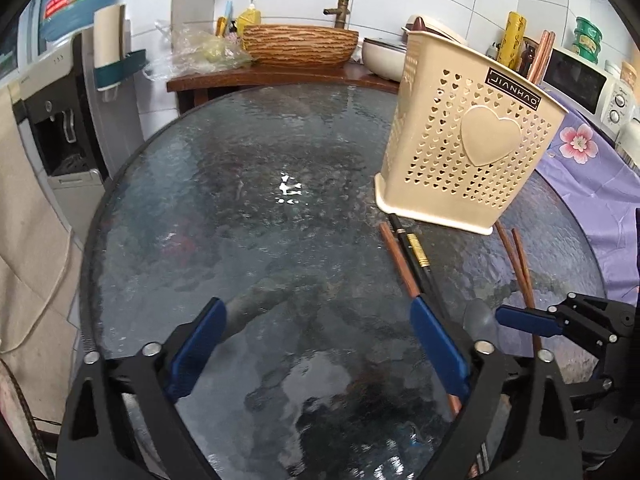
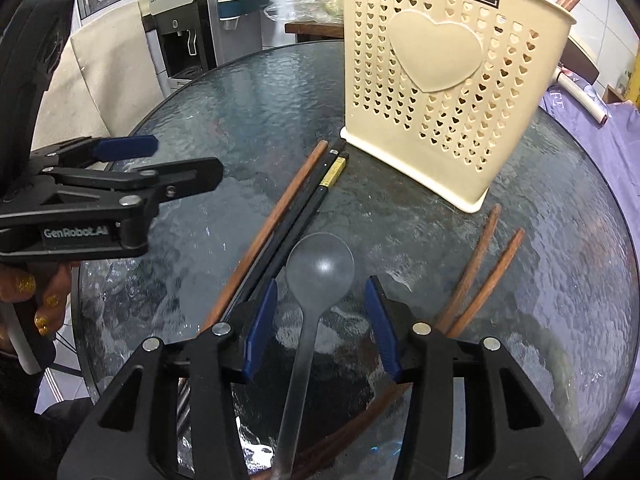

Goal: Organize utensils
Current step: 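Move the right tool toward the clear plastic spoon while the left tool approaches the chopsticks, then grasp the clear plastic spoon with the right tool while the left tool grasps a wooden chopstick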

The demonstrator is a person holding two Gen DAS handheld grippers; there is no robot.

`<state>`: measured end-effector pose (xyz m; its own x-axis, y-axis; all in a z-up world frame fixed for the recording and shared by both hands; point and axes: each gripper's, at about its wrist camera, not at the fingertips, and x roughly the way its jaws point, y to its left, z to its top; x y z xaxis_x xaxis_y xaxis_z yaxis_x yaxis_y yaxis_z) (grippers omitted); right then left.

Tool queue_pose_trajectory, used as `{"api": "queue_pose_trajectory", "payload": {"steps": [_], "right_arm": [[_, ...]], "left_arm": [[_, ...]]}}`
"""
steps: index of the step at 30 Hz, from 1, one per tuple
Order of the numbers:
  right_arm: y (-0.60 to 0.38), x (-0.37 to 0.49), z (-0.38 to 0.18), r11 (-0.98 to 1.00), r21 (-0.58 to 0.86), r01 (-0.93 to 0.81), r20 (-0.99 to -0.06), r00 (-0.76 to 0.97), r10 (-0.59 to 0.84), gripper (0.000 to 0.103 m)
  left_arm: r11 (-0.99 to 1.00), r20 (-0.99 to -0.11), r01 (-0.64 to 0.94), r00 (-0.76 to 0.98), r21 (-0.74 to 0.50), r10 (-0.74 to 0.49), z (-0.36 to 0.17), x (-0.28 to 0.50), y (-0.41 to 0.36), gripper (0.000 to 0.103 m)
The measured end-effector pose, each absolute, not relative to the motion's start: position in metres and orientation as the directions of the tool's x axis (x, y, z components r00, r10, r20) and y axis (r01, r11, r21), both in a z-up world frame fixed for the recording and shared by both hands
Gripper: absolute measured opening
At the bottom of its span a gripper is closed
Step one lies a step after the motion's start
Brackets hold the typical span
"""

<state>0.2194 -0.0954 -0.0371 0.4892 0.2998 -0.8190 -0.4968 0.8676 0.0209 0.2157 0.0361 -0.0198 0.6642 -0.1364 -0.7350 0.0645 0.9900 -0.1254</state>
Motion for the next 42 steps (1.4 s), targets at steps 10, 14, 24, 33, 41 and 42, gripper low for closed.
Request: {"api": "queue_pose_trajectory", "payload": {"steps": [10,14,24,33,41,42], "right_arm": [[-0.095,0.226,-0.036,0.874,0.016,-0.486,-0.811,0.504,0.296,0.037],[-0.1,0.223,-0.036,0.875,0.021,-0.484,-0.809,0.505,0.299,0.037],[-0.101,0.219,-0.036,0.883,0.022,-0.468,-0.807,0.514,0.292,0.037],[-0.101,0.218,-0.035,0.888,0.021,-0.46,-0.808,0.515,0.286,0.037],[-0.094,0.225,-0.034,0.898,0.016,-0.44,-0.816,0.513,0.266,0.037],[-0.093,0.226,-0.034,0.898,0.017,-0.44,-0.817,0.511,0.265,0.037]], "left_arm": [[0.98,-0.766,0.129,0.61,-0.153,-0.201,-0.029,0.239,0.009,0.072],[0.981,-0.777,0.136,0.6,-0.137,-0.192,-0.034,0.243,0.002,0.064],[0.987,-0.787,0.155,0.606,-0.032,-0.121,-0.03,0.25,-0.016,0.052],[0.989,-0.803,0.145,0.588,-0.015,-0.098,-0.033,0.252,-0.012,0.038],[0.985,-0.829,0.175,0.551,0.001,-0.097,-0.032,0.271,-0.023,0.037],[0.984,-0.831,0.179,0.547,0.0,-0.1,-0.032,0.272,-0.022,0.037]]}}
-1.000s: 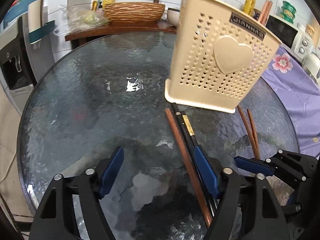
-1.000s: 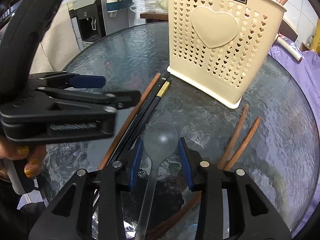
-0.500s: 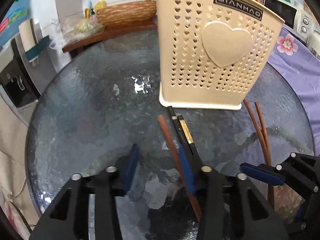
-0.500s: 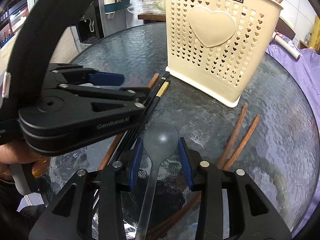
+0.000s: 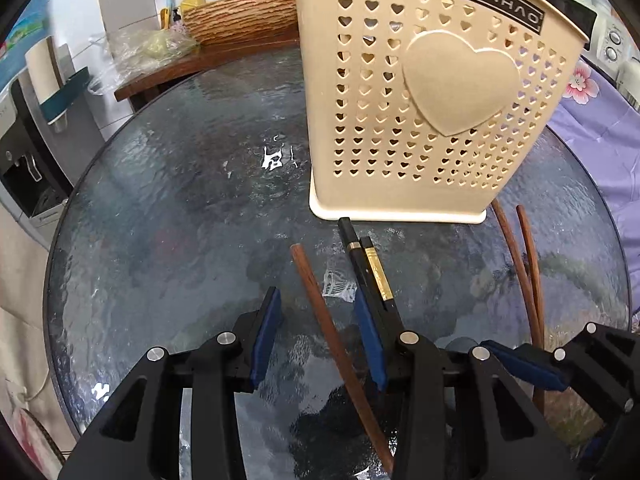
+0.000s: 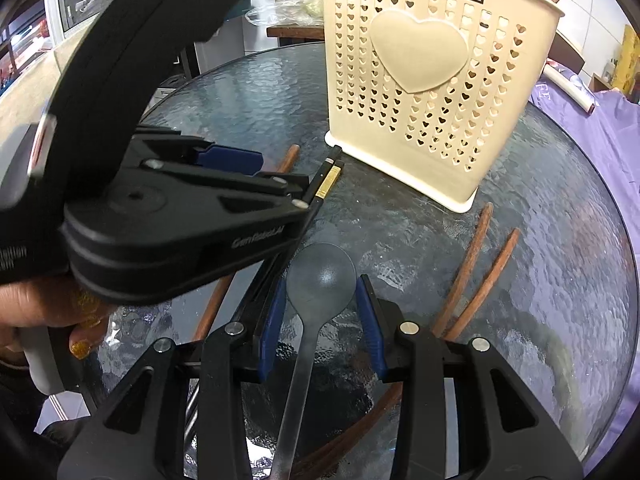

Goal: Organize utensils
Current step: 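Grasp the clear plastic spoon with the right tool while the left tool grasps a wooden chopstick, then carry the plastic spoon with the right tool over the holder while the left tool carries the chopstick there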

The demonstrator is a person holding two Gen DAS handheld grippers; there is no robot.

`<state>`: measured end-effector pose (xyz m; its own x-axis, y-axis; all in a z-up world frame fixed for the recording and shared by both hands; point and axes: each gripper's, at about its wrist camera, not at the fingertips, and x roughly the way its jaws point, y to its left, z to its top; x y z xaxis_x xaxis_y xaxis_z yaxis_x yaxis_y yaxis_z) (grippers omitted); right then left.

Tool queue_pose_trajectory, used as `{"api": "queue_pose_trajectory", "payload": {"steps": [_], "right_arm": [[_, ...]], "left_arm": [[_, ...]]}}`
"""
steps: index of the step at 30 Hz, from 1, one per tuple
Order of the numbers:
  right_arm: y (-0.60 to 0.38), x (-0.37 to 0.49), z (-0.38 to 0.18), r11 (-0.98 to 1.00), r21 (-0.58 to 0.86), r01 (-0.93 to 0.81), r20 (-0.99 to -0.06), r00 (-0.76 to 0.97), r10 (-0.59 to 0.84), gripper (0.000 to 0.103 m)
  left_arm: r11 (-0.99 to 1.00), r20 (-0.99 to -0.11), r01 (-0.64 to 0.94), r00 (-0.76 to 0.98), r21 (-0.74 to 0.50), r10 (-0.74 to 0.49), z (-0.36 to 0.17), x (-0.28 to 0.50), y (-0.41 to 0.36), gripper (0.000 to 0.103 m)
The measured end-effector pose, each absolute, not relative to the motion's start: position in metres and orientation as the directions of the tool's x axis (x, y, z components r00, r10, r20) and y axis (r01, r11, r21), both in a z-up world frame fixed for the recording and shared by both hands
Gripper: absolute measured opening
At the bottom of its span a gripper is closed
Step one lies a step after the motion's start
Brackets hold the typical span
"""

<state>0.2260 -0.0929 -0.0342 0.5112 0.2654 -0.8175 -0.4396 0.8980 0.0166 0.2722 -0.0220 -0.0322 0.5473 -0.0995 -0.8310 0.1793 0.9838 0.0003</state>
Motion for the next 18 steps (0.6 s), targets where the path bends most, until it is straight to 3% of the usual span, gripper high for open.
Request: {"api": "queue_pose_trajectory", "payload": {"steps": [3,8,18], "right_arm": [[-0.091,0.229,-0.034,0.897,0.016,-0.441,-0.82,0.507,0.264,0.037],[-0.09,0.231,-0.033,0.897,0.013,-0.443,-0.819,0.509,0.263,0.037],[-0.1,0.229,-0.032,0.899,0.063,-0.433,-0.805,0.51,0.303,0.037]], "left_arm": [[0.983,-0.833,0.183,0.544,-0.002,-0.103,-0.032,0.277,-0.02,0.033],[0.984,-0.827,0.175,0.556,0.014,-0.087,-0.032,0.279,-0.018,0.012],[0.988,-0.82,0.137,0.556,-0.075,-0.139,-0.033,0.28,-0.003,0.007]]}}
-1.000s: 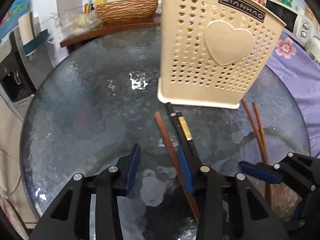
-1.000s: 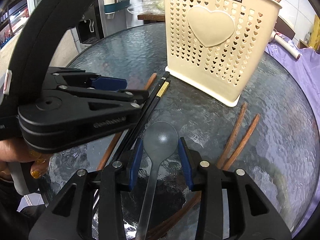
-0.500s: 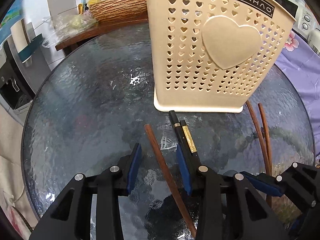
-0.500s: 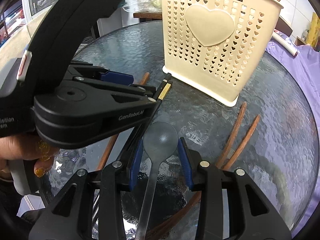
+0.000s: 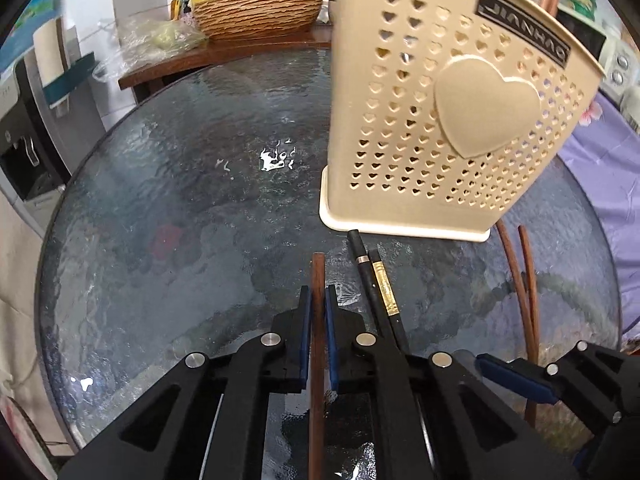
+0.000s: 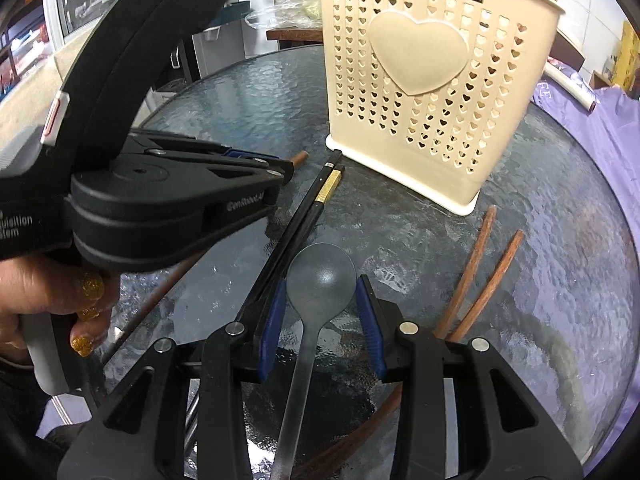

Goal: Organize utensils
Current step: 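Carry the plastic spoon with the right tool over the holder while the left tool carries the chopstick there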

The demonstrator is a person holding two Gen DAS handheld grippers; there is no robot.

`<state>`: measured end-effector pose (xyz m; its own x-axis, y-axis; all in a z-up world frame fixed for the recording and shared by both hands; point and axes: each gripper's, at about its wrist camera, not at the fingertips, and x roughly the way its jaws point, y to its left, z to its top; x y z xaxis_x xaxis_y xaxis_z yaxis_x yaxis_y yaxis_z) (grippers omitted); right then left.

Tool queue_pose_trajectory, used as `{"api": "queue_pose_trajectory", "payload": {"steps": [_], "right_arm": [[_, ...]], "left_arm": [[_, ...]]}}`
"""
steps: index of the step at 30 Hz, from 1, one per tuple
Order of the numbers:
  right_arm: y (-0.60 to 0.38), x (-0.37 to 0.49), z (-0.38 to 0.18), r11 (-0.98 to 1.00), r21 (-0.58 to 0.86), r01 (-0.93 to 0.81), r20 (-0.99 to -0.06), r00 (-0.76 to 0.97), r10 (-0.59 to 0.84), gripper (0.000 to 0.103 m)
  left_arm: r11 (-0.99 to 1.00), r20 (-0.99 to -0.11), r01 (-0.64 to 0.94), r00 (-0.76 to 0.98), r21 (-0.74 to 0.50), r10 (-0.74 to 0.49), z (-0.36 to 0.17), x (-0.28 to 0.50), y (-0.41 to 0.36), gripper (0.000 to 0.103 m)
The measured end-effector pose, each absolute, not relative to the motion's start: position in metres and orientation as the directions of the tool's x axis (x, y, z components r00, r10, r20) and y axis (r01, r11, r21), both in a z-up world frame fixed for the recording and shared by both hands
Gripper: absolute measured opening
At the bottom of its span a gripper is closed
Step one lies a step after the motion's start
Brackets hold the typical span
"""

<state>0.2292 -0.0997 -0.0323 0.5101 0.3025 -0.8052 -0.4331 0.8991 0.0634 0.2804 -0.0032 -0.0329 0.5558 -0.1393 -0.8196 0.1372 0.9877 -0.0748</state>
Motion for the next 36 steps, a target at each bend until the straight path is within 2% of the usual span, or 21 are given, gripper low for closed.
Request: {"api": "queue_pose_trajectory", "payload": {"steps": [20,36], "right_arm": [[-0.146,0.202,0.031,0.871,0.255,-0.42,-0.632,0.609,0.479,0.037],[-0.154,0.194,0.054,0.858,0.281,-0.429,-0.56,0.653,0.51,0.037]], "left_arm": [[0.971,-0.693,0.146,0.68,-0.19,-0.238,0.028,0.251,0.017,0.007],[0.957,-0.622,0.188,0.729,-0.219,-0.285,0.061,0.226,0.02,0.007]]}}
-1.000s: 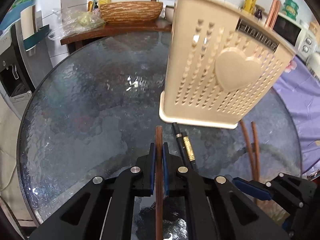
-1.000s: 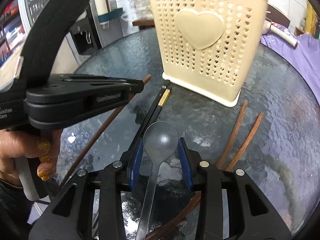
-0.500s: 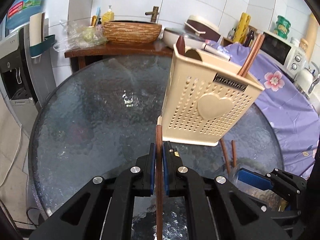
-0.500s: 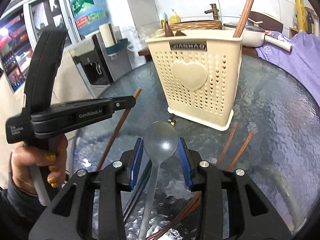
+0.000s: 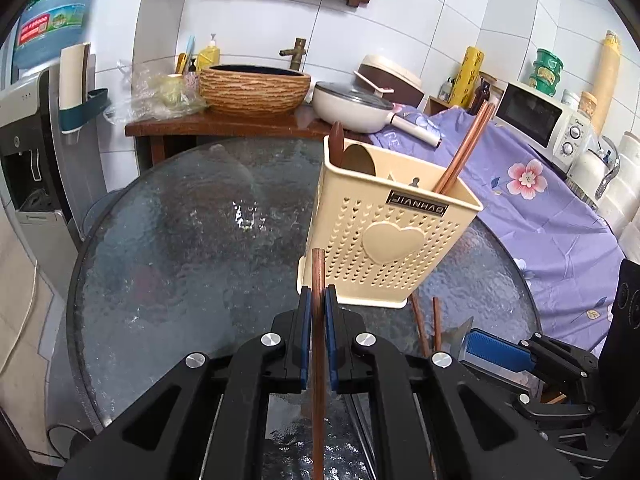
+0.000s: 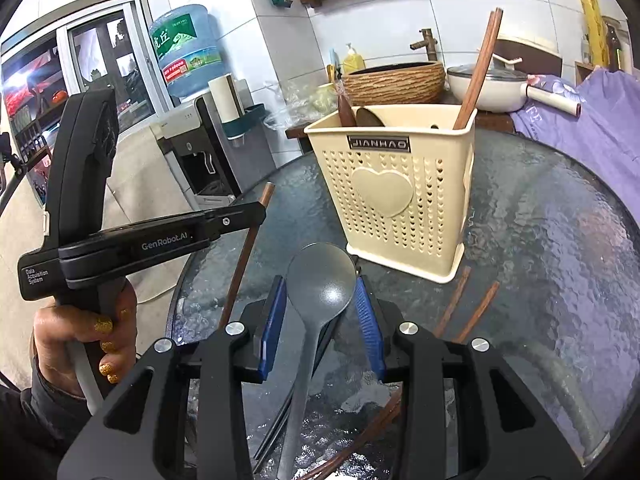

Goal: Organize utensils
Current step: 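Carry the plastic spoon with the right tool over the holder while the left tool carries the chopstick there, then lower the plastic spoon into the holder with the right tool while the left tool inserts its chopstick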

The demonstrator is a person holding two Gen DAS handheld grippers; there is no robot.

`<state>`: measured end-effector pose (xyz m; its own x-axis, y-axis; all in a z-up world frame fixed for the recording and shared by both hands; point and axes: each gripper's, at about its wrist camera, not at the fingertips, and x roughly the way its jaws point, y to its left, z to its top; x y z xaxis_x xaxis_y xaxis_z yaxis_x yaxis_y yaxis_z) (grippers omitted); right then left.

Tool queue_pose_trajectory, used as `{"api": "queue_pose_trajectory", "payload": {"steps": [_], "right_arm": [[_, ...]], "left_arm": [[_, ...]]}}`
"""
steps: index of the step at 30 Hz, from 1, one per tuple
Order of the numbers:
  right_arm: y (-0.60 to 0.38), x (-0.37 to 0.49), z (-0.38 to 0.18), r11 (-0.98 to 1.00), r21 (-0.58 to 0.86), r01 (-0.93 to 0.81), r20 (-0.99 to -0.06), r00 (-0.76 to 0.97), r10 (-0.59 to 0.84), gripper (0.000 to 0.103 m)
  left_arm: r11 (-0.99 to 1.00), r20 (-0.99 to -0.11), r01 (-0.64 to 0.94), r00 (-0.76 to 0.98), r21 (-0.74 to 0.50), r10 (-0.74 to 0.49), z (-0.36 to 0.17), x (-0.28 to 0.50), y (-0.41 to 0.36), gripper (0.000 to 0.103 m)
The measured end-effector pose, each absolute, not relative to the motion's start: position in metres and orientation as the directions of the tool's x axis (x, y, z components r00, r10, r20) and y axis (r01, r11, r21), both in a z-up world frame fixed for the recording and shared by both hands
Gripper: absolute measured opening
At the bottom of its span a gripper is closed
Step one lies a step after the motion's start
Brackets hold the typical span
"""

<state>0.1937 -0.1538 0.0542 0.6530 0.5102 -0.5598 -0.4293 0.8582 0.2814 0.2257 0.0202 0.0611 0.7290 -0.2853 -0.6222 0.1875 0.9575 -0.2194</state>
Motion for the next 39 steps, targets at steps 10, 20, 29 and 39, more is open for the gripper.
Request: {"api": "queue_pose_trajectory", "payload": {"steps": [10,20,29,39], "right_arm": [[-0.148,0.191,0.072,0.876,0.215,-0.432,-0.512,0.714,0.478,0.037],[-0.147,0.207,0.105,0.897,0.165,-0.41,-0.47,0.767,0.437,0.037],[-0.153,0.227,0.143,0.909,0.143,-0.391,-0.428,0.804,0.414,0.037],[-0.169,0.265,0.205,0.936,0.149,-0.319,-0.325,0.878,0.351,0.037]], "left_arm": [[0.953,-0.579,0.207,0.758,-0.22,-0.299,0.08,0.219,0.017,0.007],[0.947,-0.518,0.24,0.795,-0.212,-0.317,0.117,0.22,0.014,0.007],[0.942,-0.449,0.285,0.829,-0.176,-0.334,0.166,0.224,0.008,0.006],[0.931,-0.357,0.337,0.86,-0.143,-0.366,0.236,0.226,-0.002,0.006]]}}
